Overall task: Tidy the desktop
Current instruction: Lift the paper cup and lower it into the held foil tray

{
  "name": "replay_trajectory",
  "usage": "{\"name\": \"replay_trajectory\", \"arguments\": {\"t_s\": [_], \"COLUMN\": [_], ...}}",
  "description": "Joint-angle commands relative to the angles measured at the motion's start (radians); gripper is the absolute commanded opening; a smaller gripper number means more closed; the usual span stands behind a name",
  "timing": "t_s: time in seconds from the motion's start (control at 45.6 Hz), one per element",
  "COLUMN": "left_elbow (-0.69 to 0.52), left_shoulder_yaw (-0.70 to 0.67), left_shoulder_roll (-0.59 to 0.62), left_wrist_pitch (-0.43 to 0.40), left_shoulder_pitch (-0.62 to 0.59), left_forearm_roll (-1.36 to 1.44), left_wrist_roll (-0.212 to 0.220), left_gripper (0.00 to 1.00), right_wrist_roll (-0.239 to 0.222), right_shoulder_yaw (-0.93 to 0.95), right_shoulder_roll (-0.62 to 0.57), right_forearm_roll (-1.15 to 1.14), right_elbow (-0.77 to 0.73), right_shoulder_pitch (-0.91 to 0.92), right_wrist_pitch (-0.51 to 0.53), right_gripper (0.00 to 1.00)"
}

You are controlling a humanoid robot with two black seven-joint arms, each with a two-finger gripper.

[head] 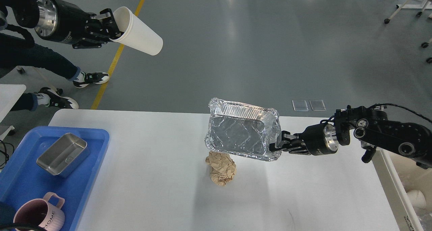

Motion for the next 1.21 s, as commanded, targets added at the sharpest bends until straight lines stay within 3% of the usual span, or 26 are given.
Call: {"name": "replay_trajectory", "arguments": {"t_s": [0.0, 0.219, 0.526, 0.811, 1.183], "left_elbow": [0.067, 0.194, 0.205, 0.205, 0.2], "left_shoulder_yaw": [0.006, 0.103, 0.146, 0.239, 0.316], "left_shoulder_roll": [-0.121, -0.329, -0.492, -0.518, -0.517], "left_wrist_pitch": [0.0, 0.0, 0.0, 0.0, 0.0], "left_shoulder_pitch": [-0.046, -0.112, -0.112, -0.111, -0.091], "left_forearm_roll": [0.017, 0.017, 0.018, 0.006, 0.001], "left_wrist_roll": [0.002, 0.002, 0.01, 0.048, 0.05], "left_gripper": [0.0, 0.0, 0.0, 0.0, 0.0], "right_wrist_roll": [0.0, -0.002, -0.005, -0.006, -0.006], "right_shoulder_yaw": [0.0, -0.006, -0.035, -0.037, -0.035], "right_shoulder_roll": [0.01, 0.078, 0.122, 0.141, 0.141], "right_forearm_roll": [-0.002, -0.004, -0.004, -0.004, -0.002], "right_elbow": [0.022, 0.011, -0.015, -0.044, -0.082], "right_shoulder_pitch": [0.016, 0.051, 0.074, 0.073, 0.074], "right_wrist_pitch": [0.002, 0.002, 0.002, 0.0, 0.0], "right_gripper": [0.0, 0.0, 0.0, 0.0, 0.0]}}
